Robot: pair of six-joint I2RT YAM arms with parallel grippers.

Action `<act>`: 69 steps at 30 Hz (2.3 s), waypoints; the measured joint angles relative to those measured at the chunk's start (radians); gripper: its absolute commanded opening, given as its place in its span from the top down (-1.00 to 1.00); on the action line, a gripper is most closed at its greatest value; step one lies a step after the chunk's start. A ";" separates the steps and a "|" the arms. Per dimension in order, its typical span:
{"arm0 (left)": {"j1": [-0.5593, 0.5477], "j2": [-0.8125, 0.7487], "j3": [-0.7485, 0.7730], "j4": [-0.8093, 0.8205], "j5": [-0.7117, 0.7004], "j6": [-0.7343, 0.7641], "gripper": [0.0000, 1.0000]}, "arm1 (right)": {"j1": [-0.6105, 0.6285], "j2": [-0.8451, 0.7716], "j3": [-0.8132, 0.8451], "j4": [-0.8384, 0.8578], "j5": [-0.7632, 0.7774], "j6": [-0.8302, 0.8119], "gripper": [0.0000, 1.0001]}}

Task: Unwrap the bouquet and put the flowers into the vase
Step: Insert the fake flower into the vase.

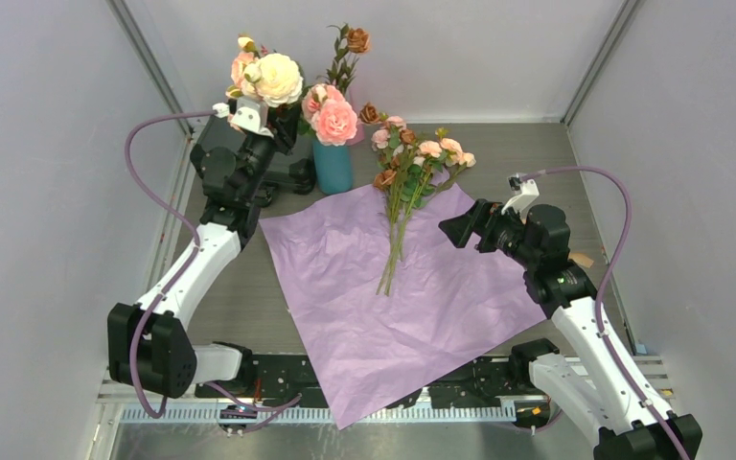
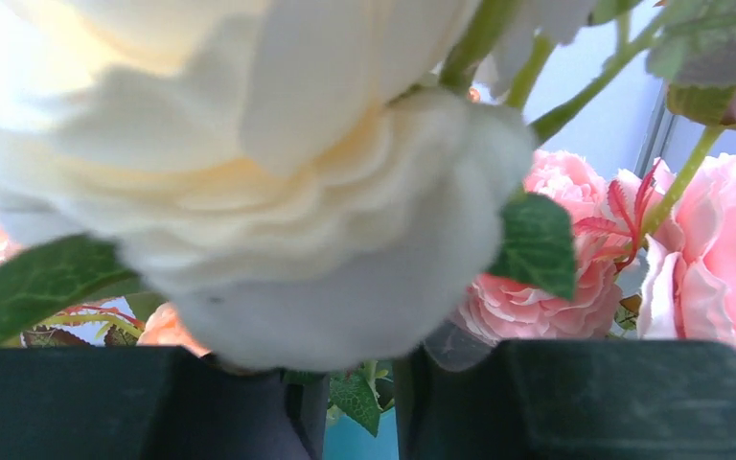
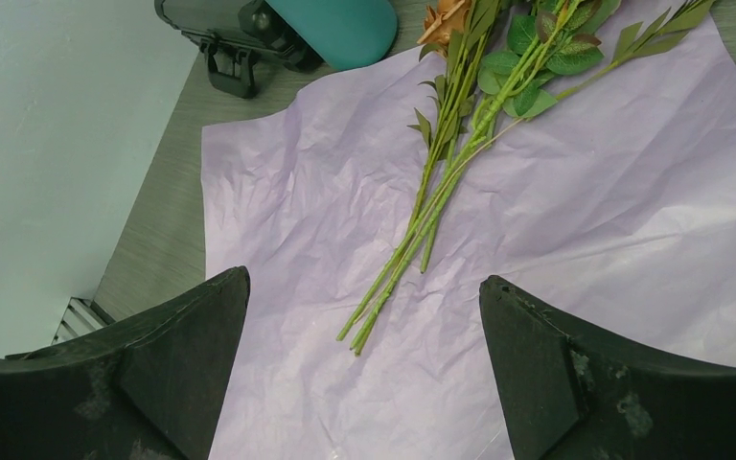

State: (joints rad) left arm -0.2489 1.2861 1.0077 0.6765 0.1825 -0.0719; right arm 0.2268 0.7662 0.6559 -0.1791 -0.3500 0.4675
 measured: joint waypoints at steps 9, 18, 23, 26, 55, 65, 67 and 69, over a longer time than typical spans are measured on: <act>0.000 0.018 0.000 0.000 0.001 -0.005 0.87 | 0.000 -0.001 0.000 0.000 -0.005 0.003 -0.90; 0.000 0.098 -0.010 0.003 0.002 -0.026 0.92 | 0.000 0.000 0.000 0.001 -0.008 0.005 -0.89; 0.000 0.118 -0.019 0.027 0.004 -0.041 0.92 | 0.000 0.004 -0.001 0.010 -0.010 0.007 -0.89; 0.000 0.128 -0.026 0.035 0.005 -0.051 0.93 | 0.000 0.011 -0.005 0.015 -0.011 0.007 -0.89; 0.000 0.080 -0.185 0.021 -0.031 -0.050 -0.33 | 0.000 0.019 -0.019 0.026 -0.013 0.007 -0.89; 0.000 -0.088 -0.286 0.020 -0.079 -0.075 -0.75 | 0.000 0.017 -0.024 0.028 -0.016 0.008 -0.89; 0.000 -0.135 -0.319 0.019 -0.091 -0.098 -0.79 | 0.000 0.015 -0.026 0.029 -0.016 0.010 -0.89; 0.000 -0.180 -0.343 0.002 -0.097 -0.124 -0.81 | 0.000 0.013 -0.028 0.029 -0.016 0.011 -0.89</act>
State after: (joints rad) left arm -0.2493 1.1061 0.6643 0.6785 0.0860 -0.1959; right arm 0.2268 0.7788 0.6281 -0.1505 -0.3660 0.4786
